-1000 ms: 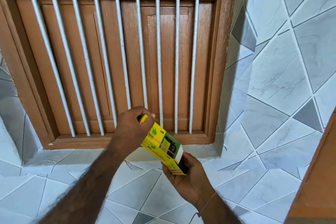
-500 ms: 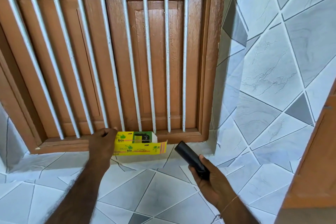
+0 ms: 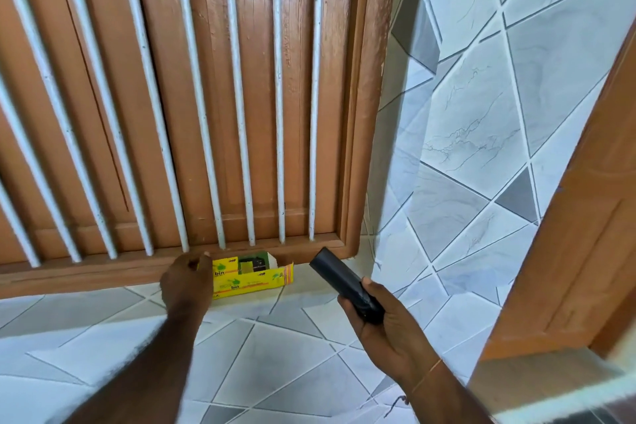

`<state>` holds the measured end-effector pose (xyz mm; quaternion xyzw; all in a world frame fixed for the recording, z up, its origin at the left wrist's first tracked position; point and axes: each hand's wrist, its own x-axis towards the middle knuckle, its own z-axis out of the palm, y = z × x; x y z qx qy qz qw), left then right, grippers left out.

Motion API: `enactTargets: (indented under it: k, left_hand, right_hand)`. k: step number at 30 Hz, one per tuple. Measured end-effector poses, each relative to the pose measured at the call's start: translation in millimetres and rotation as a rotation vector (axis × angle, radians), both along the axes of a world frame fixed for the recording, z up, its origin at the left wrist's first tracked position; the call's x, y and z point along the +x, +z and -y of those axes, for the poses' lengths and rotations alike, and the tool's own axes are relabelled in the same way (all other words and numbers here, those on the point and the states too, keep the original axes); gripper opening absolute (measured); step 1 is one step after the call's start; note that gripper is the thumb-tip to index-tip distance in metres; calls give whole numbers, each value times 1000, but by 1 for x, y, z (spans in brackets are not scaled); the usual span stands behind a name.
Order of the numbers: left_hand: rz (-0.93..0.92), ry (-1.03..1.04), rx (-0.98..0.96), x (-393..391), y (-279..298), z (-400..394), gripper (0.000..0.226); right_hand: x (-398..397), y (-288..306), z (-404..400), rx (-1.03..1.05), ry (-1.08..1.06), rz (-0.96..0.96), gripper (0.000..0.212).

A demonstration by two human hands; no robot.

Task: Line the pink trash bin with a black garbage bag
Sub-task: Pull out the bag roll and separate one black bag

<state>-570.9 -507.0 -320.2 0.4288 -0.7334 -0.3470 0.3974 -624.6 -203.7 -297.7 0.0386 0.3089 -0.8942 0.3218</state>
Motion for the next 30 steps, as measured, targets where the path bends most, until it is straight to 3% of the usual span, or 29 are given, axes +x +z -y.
enactTargets:
  k: [3, 5, 7, 8, 10, 12, 15, 18, 21, 30]
  left_hand:
    - [226, 115, -253, -2, 8, -3, 34]
    - [68, 108, -407, 0, 14, -21, 23]
    - [-202, -184, -290, 5, 32, -65, 20]
    - [-236, -371, -134, 6, 39, -90, 22]
    - [-158, -662, 113, 9, 43, -131, 25]
    - [-137, -772, 313, 12, 40, -152, 28]
    - [-265, -780, 524, 24, 42, -154, 15]
    - [-290, -755, 479, 42, 52, -144, 13]
    - [-277, -764, 434, 56, 59, -138, 16]
    - [-204, -672, 515, 72, 56, -130, 14]
  right_hand:
    - [1, 1, 3, -36, 6, 21, 56]
    - [3, 1, 6, -55, 9, 37, 48]
    - [5, 1, 12, -66, 13, 48, 38]
    - [6, 1, 15, -65, 22, 48, 33]
    - [11, 3, 24, -39, 43, 28, 25]
    - [19, 5, 32, -42, 64, 0, 22]
    - [31, 9, 42, 29, 124, -127, 21]
    - [36, 13, 43, 223, 173, -342, 25]
    - [43, 17, 44, 291, 252, -447, 34]
    - [64, 18, 44, 61, 368, -227, 44]
